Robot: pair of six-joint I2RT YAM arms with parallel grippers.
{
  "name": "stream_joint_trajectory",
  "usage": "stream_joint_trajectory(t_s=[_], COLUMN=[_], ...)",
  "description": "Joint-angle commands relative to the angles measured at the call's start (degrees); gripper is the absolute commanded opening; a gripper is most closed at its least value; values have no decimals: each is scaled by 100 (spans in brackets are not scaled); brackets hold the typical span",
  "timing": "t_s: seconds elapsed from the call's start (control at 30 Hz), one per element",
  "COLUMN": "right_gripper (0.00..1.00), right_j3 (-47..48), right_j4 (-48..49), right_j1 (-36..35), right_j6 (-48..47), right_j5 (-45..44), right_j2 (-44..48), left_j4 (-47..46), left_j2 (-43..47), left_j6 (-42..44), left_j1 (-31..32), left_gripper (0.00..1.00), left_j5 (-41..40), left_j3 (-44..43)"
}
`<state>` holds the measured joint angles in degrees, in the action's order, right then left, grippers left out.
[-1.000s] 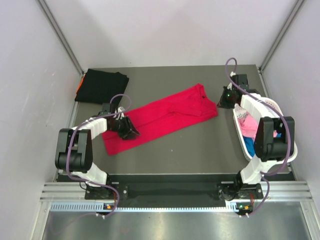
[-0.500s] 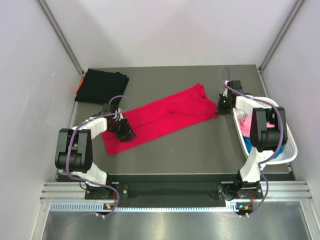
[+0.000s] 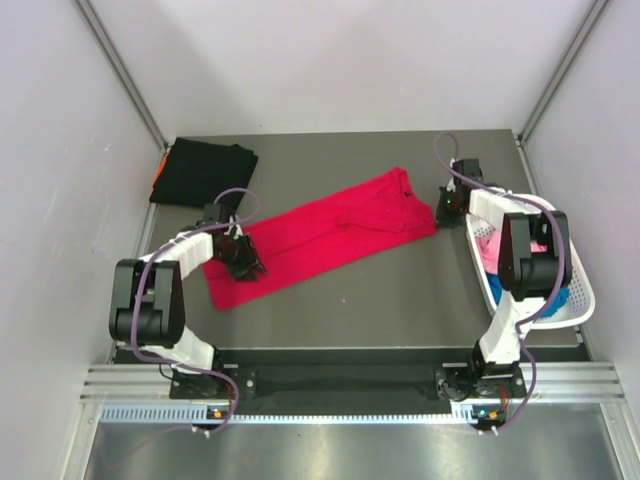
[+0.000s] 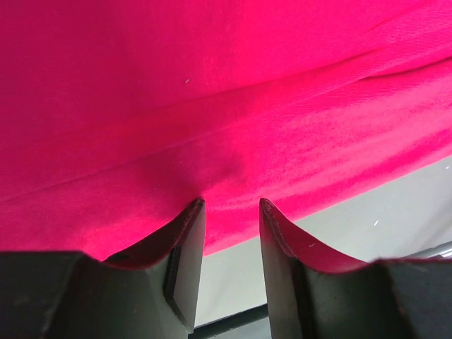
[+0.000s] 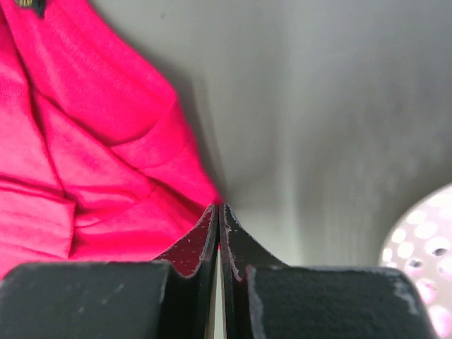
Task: Fold and stack the t-shirts
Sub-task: Fold the tshirt
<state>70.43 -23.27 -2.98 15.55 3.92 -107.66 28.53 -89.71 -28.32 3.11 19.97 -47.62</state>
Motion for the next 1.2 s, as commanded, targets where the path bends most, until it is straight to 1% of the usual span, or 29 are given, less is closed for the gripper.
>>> stream_joint_trajectory(t_s=[0.0, 0.07, 0.13, 0.17, 0.2, 0.23, 0.27, 0.3, 0.37, 0.4, 0.47, 0.5, 0.53, 0.57, 0.67, 0.77, 0.93, 1.17], right_gripper=[0, 1, 9, 13, 17, 19, 22, 25, 28, 29, 29, 27, 26, 26, 26, 26, 28, 28], right_j3=[409, 506, 542, 515, 402, 323, 209, -97, -441, -730, -1021, -1267, -1365, -1435, -1629, -1717, -1814, -1981], right_j4=[-29, -178, -301, -336, -363, -398, -381, -311, -30, 67, 480, 585, 717, 762, 928, 1341, 1455, 1527], right_j1=[-9, -35, -53, -53, -53, -53, -53, -45, -45, -53, -79, -88, -88, -97, -132, -228, -317, -449], right_j6=[-167, -27, 167, 307, 621, 781, 1174, 1387, 1826, 2211, 2521, 2845, 3005, 3302, 3726, 3832, 4043, 4219], right_j5=[-287, -278, -322, -348, -366, -357, -366, -366, -357, -357, -366, -357, -610, -699, -911, -972, -1025, -1210], right_j2=[122, 227, 508, 613, 806, 912, 1009, 1219, 1404, 1571, 1800, 2018, 2090, 2160, 2249, 2179, 1977, 1827], left_j4=[257, 415, 442, 425, 381, 346, 294, 197, 170, 144, 144, 100, 56, -57, -207, -226, -76, 117], left_j2=[339, 489, 779, 875, 1042, 1113, 1175, 1262, 1289, 1298, 1359, 1490, 1570, 1649, 1904, 2036, 2115, 2177], left_j6=[212, 265, 309, 309, 327, 318, 318, 318, 344, 388, 380, 327, 283, 231, 98, 89, 142, 230], left_j1=[-13, -13, -13, -13, -13, -13, -13, -13, -13, -13, -13, -13, -13, -13, -13, -13, -13, -13], left_gripper=[42, 42, 43, 43, 43, 43, 44, 44, 44, 44, 44, 45, 45, 45, 45, 45, 44, 44], left_j5=[-55, 138, 253, 445, 551, 683, 910, 1043, 1167, 1272, 1194, 1237, 1273, 1308, 1440, 1466, 1440, 1168], left_j3=[-344, -572, -687, -749, -758, -758, -714, -688, -609, -582, -495, -451, -398, -311, -178, -125, -257, -397])
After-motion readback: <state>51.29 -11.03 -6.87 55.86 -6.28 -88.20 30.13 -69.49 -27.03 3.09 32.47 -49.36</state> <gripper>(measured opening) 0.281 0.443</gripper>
